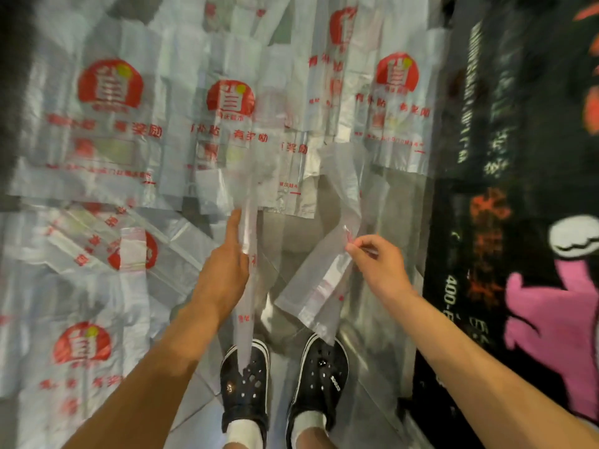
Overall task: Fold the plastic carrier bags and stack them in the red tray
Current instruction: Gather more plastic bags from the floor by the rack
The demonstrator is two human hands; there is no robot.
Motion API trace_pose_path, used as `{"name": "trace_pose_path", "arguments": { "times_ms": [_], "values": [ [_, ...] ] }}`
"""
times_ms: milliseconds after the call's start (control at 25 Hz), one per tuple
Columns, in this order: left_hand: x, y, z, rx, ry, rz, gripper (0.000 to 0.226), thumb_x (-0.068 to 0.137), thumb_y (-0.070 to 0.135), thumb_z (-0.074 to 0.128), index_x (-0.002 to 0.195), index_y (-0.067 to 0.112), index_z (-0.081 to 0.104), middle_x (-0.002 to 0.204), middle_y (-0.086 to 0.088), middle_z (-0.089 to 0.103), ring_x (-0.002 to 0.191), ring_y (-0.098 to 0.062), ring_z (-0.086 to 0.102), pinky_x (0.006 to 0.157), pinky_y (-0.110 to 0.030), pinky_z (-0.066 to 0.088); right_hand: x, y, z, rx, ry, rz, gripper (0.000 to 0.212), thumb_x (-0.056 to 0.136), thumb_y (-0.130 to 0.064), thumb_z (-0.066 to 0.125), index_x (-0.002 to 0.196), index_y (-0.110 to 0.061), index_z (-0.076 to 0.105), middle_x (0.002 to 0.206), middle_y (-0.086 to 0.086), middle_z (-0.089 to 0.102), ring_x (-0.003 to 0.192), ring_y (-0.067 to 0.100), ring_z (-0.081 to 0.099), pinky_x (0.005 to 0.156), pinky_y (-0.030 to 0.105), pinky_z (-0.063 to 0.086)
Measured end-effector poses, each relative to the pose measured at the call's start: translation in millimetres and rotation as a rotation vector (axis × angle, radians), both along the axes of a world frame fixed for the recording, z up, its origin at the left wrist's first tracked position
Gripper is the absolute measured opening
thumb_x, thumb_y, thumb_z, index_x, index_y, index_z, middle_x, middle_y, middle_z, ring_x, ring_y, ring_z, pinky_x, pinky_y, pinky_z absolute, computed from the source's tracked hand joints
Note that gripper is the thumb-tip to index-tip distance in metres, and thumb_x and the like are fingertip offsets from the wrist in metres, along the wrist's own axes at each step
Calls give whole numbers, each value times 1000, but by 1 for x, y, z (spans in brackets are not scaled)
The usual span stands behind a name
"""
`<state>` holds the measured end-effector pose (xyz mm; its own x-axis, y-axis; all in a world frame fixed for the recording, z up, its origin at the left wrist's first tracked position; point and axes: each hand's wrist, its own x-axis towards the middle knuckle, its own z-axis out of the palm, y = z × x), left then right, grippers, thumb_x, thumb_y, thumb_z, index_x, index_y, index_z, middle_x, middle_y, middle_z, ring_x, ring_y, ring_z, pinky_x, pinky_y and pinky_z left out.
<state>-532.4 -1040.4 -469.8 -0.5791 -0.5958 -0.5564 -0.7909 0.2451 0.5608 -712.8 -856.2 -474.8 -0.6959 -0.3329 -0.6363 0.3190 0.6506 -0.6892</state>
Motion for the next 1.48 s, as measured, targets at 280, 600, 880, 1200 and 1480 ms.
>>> {"name": "trace_pose_path", "arguments": {
  "times_ms": [280,600,880,1200,1480],
  "values": [
    [-15,-31,188,-4,115,-208,35,98,-2,47,120,15,68,120,-5,67,110,-25,63,96,-30,47,15,-7,207,-162,-166,-99,13,93,-12,69,97,0,68,97,4,72,88,11,70,77,22,58],
    [-43,1,465,412,173,-301,34,87,58,63,97,28,78,98,9,75,95,-4,68,94,-32,53,71,-11,430,-388,-109,-227,13,92,-2,68,96,9,63,92,20,69,80,13,64,75,27,55],
    [-35,2,593,108,197,-634,44,89,53,47,92,19,75,84,-6,72,80,-23,67,78,-47,53,106,-10,541,-510,-19,-257,8,90,-1,70,92,5,65,89,7,72,82,13,67,75,24,54],
    [-17,-42,708,-257,62,-1137,26,101,16,47,116,24,66,117,2,66,106,-18,60,88,-27,44,68,2,679,-195,969,497,57,83,-23,79,134,-21,53,147,3,45,137,14,41,114,31,35],
    [-7,-8,787,-617,-11,-1577,17,99,9,51,112,18,57,87,9,53,80,-17,56,67,-26,43,77,-8,759,131,1076,977,53,79,-35,82,125,-27,55,154,-5,41,148,16,27,125,44,11]
  ]
}}
